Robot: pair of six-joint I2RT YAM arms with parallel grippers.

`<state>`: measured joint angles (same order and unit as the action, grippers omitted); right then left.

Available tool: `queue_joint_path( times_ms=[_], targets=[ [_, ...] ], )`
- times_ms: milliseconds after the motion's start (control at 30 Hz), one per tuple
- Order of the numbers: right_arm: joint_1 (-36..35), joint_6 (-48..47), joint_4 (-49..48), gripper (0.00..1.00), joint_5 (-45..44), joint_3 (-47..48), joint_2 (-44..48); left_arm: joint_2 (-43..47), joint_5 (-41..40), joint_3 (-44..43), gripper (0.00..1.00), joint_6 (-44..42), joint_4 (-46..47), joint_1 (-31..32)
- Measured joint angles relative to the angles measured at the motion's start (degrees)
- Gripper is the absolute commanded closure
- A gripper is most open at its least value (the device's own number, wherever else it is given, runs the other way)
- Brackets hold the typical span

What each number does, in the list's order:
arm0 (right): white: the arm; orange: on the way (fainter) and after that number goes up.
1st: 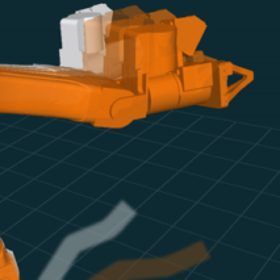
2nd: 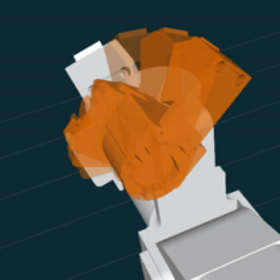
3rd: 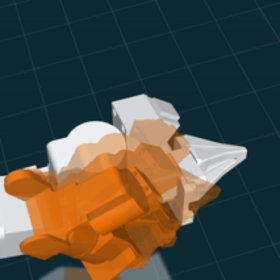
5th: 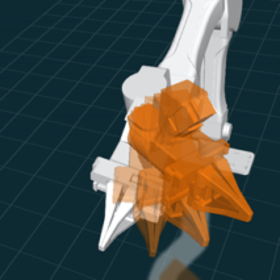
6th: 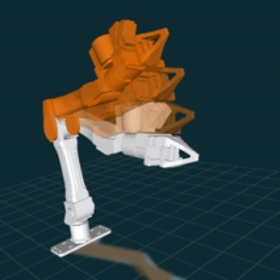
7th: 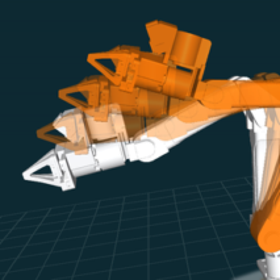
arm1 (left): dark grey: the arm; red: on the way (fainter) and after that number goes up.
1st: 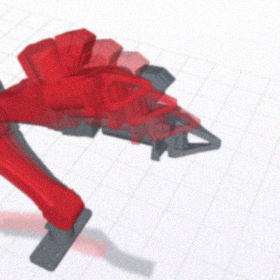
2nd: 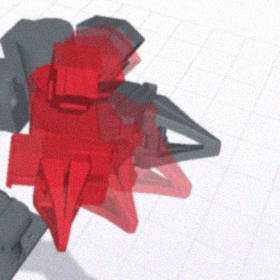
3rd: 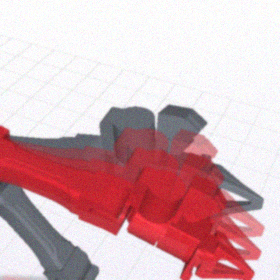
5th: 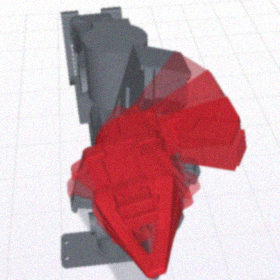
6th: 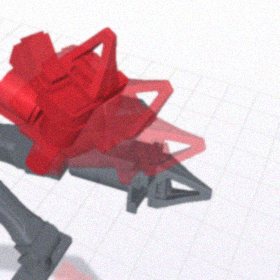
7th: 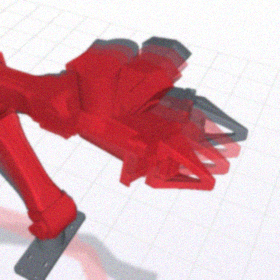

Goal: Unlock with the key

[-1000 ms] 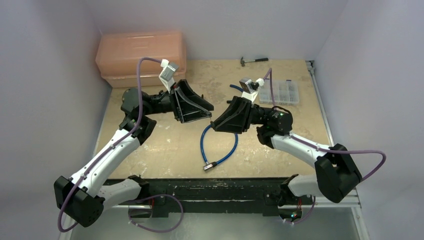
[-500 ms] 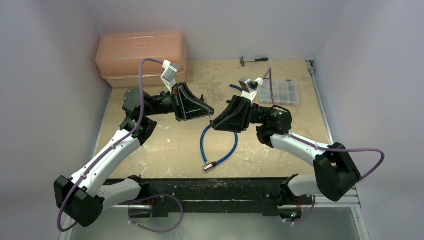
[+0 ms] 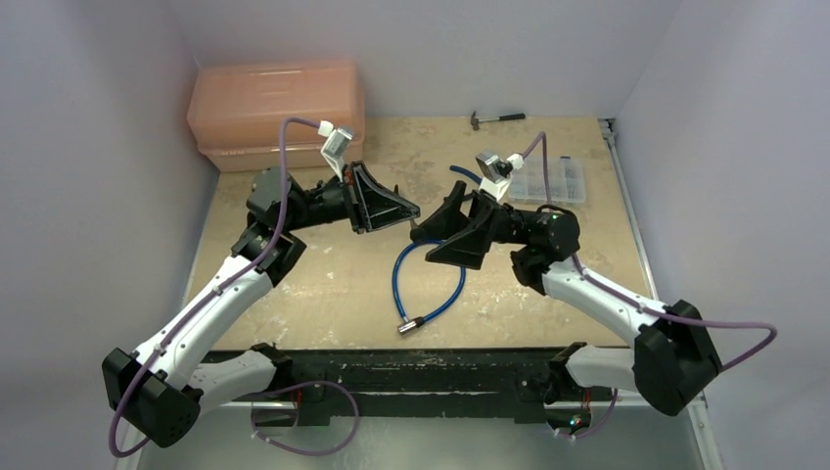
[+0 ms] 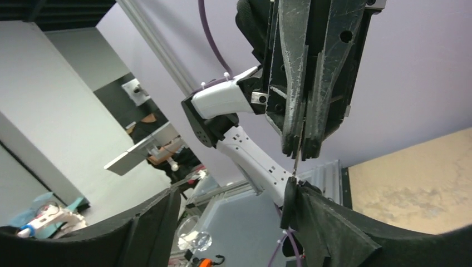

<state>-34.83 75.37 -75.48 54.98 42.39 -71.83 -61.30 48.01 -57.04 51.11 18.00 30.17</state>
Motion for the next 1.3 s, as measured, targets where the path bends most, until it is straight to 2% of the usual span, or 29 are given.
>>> queue_joint_path(
  times_ms=[167,333,567,800,1300],
  targets=[
    [0.0,-9.75,13.88,0.13,-1.53,0.0,5.44,0.0,-2.51,-0.09,1.0,-1.38,-2.16,0.22],
    [-0.11,-25.59,36.24,0.16,-8.76,2.43,11.82,0.0,-5.4,-0.09,1.0,-1.84,-2.97,0.22],
    [-0.15,-34.77,49.22,0.22,-19.28,3.04,16.09,0.0,-9.62,1.79,1.0,-0.68,0.46,0.22],
    [-0.24,-36.26,52.19,0.35,-24.02,3.04,15.52,-1.25,-11.28,4.48,1.0,2.1,5.38,0.22],
    [-1.18,-35.23,50.05,0.57,-24.44,3.69,11.74,-1.7,-12.5,6.36,1.0,3.93,10.12,0.13]
  ],
)
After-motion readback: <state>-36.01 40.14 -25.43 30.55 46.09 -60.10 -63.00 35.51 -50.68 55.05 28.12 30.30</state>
